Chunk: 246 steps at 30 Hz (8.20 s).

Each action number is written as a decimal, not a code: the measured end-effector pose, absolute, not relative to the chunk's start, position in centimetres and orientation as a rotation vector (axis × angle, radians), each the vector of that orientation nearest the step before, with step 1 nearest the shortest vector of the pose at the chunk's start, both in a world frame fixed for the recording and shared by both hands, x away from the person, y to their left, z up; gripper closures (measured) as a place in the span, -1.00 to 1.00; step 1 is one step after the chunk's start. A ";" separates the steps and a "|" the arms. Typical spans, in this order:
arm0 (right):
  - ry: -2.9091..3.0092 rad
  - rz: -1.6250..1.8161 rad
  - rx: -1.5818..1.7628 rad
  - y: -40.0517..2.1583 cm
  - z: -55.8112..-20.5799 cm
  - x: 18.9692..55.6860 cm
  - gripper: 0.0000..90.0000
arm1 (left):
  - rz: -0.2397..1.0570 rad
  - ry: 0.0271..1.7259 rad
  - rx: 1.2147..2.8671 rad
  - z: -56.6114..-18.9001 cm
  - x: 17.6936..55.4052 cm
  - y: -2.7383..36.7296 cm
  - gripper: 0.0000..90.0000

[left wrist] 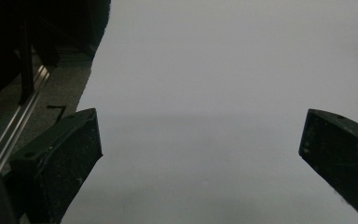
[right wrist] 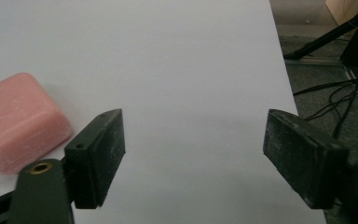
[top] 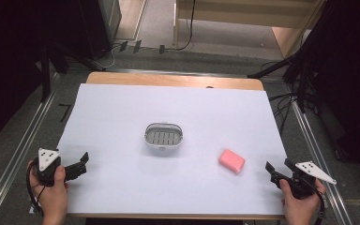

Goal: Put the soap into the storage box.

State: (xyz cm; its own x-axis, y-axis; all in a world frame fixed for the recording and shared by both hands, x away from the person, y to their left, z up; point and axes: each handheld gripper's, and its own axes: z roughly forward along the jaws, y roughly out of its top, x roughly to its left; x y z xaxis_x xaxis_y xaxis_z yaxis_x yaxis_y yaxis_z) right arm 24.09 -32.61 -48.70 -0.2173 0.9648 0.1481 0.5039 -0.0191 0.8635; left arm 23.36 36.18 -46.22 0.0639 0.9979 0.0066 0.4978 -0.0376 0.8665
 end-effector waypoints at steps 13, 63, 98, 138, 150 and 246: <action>2.036 0.985 1.406 -30.7 -46.1 25.3 -0.33 | 0.906 1.504 1.635 -46.3 23.2 35.9 -1.00; 2.735 0.495 1.032 -21.4 -43.0 32.0 -0.70 | 0.929 1.485 1.685 -46.3 23.3 35.4 -1.00; 2.897 0.449 0.983 -18.2 -45.0 34.4 -0.14 | 0.943 1.471 1.715 -46.4 23.3 35.2 -1.00; 2.978 0.563 0.640 -11.9 -40.1 35.6 -0.14 | 0.937 1.474 1.708 -46.4 23.3 35.2 -1.00; 2.997 0.596 0.536 -9.5 -39.1 35.8 -0.14 | 0.936 1.473 1.709 -46.4 23.3 35.3 -1.00; 3.060 0.555 0.184 2.6 -38.7 41.0 -0.14 | 0.900 1.475 1.711 -46.4 23.5 35.4 -1.00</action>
